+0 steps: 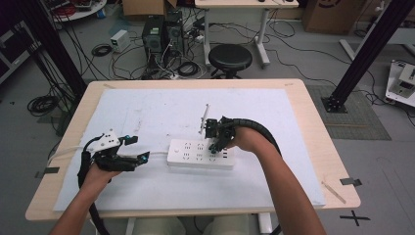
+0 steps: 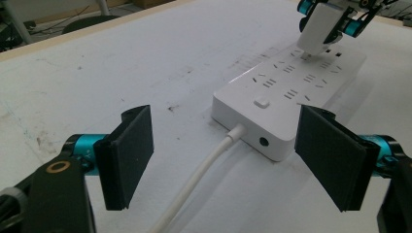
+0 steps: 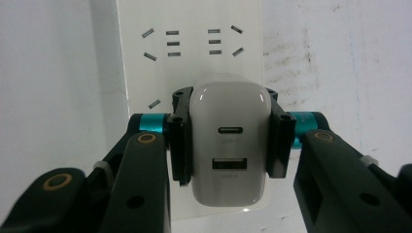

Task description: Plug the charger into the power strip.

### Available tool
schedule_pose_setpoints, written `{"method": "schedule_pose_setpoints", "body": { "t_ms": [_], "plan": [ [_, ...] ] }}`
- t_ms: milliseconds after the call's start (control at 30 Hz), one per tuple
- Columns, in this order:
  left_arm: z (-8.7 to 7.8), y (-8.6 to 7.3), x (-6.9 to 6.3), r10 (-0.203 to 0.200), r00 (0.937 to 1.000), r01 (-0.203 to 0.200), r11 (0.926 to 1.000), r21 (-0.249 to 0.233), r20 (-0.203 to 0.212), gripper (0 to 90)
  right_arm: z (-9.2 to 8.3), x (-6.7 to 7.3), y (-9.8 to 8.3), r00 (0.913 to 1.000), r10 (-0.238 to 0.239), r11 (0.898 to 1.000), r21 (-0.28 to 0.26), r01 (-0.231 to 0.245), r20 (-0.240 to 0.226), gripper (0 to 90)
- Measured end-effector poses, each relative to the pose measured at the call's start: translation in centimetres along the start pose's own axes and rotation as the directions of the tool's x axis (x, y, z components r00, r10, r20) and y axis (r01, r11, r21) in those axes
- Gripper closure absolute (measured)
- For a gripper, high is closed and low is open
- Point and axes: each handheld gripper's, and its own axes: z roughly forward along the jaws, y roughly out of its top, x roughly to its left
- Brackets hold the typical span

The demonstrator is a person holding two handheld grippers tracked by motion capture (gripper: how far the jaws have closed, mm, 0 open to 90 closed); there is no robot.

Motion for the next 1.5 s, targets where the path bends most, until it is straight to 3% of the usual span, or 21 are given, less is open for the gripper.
{"method": "schedule_pose_setpoints", "body": {
  "t_ms": [67, 233, 533, 567, 1100, 1233, 1500],
  "plan": [
    [0.0, 0.0, 0.0, 0.000, 1.0000, 0.000, 1.0000, 0.000, 0.001, 22.0, 0.0, -0.1, 0.2, 1.0000, 0.004, 1.000, 0.015, -0.004, -0.004, 63.6],
    [0.0, 0.0, 0.1, -0.006, 1.0000, 0.006, 1.0000, -0.003, 0.002, 22.0, 0.2, -0.1, 1.3, 0.9988, -0.049, 0.996, 0.073, 0.049, -0.010, 63.5],
    [-0.1, 0.1, 0.2, -0.020, 0.9997, 0.021, 0.9996, -0.020, 0.013, 22.0, 0.3, -0.4, 1.6, 0.9995, -0.017, 0.997, 0.081, 0.019, -0.028, 63.5],
    [-0.2, 0.1, 0.3, -0.018, 0.9998, 0.019, 0.9996, -0.019, 0.010, 21.9, 1.1, -0.2, 1.8, 0.9990, -0.041, 0.991, 0.124, 0.042, -0.017, 63.5],
    [0.2, 0.0, 0.5, -0.017, 0.9998, 0.017, 0.9998, -0.005, 0.014, 22.0, 1.3, -0.6, 1.8, 0.9991, 0.008, 0.992, 0.126, -0.003, -0.043, 63.7],
    [0.4, 0.1, 0.4, -0.011, 0.9997, 0.011, 0.9999, -0.001, 0.020, 22.0, 1.7, -0.7, 2.6, 0.9988, 0.003, 0.984, 0.178, 0.006, -0.049, 63.8],
    [0.3, 0.0, 0.6, -0.012, 0.9998, 0.012, 0.9999, -0.001, 0.016, 22.0, 1.7, -1.1, 2.1, 0.9975, 0.016, 0.991, 0.135, -0.006, -0.069, 63.5]
  ]
}}
